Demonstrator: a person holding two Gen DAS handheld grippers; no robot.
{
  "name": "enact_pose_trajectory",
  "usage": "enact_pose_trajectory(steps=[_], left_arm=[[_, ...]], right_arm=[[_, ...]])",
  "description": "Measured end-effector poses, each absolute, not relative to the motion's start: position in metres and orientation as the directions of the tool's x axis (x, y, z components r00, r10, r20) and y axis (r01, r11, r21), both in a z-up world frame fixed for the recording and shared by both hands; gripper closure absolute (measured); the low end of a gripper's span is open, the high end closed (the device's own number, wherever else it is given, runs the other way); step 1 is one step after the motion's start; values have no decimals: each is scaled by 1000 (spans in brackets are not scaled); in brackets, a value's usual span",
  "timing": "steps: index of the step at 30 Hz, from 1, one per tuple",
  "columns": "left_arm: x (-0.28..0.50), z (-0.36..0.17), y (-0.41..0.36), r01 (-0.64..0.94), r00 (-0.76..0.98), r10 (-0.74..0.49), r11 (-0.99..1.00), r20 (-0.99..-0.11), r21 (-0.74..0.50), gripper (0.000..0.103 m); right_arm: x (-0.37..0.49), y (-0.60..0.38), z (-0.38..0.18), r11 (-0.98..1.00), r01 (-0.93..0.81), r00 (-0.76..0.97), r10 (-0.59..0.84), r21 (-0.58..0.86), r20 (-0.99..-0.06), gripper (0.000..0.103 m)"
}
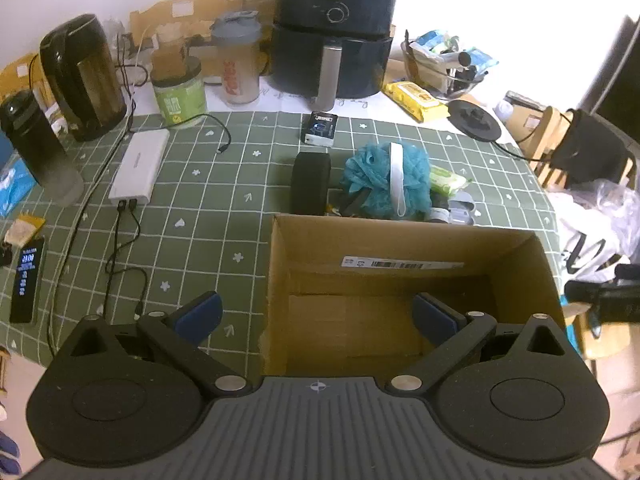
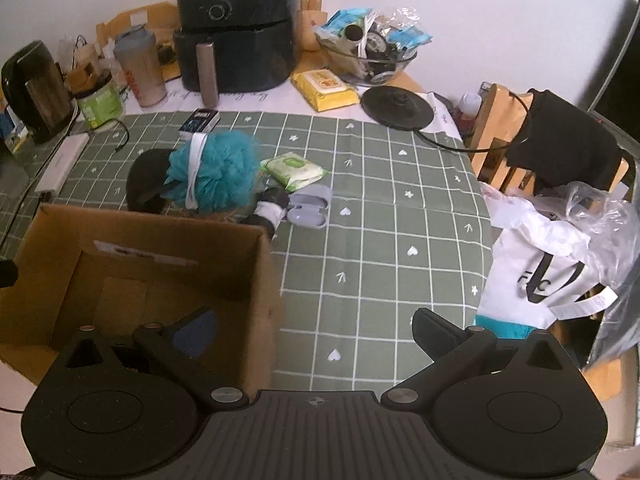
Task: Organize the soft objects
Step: 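Reach the right gripper down to the green wet-wipes pack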
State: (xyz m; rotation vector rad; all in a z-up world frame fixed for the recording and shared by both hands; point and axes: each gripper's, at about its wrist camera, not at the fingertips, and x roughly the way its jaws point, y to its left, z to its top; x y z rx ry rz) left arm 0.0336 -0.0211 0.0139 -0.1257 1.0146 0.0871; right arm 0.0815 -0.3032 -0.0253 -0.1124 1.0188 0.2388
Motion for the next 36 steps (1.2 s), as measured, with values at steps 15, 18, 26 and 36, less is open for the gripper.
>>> enact_pose_trajectory(steps=[15, 18, 26, 36], left_arm=[[71, 20, -2, -54, 581, -11, 997, -814, -52, 0], [83, 20, 2, -24, 576, -45, 997, -816, -72, 0], [99, 16, 10, 28, 578, -95, 995, -811, -96, 0], [103, 6, 23, 17, 557, -144, 987, -818, -162, 0]], right_arm=[[130, -322, -36, 978, -195, 527, 173, 80, -832, 0], [141, -325, -35, 975, -198, 540, 193, 100, -819, 0], [175, -325, -36, 962, -245, 553, 240, 120, -798, 0], [221, -312, -55, 936, -321, 531, 304, 145, -791, 0]])
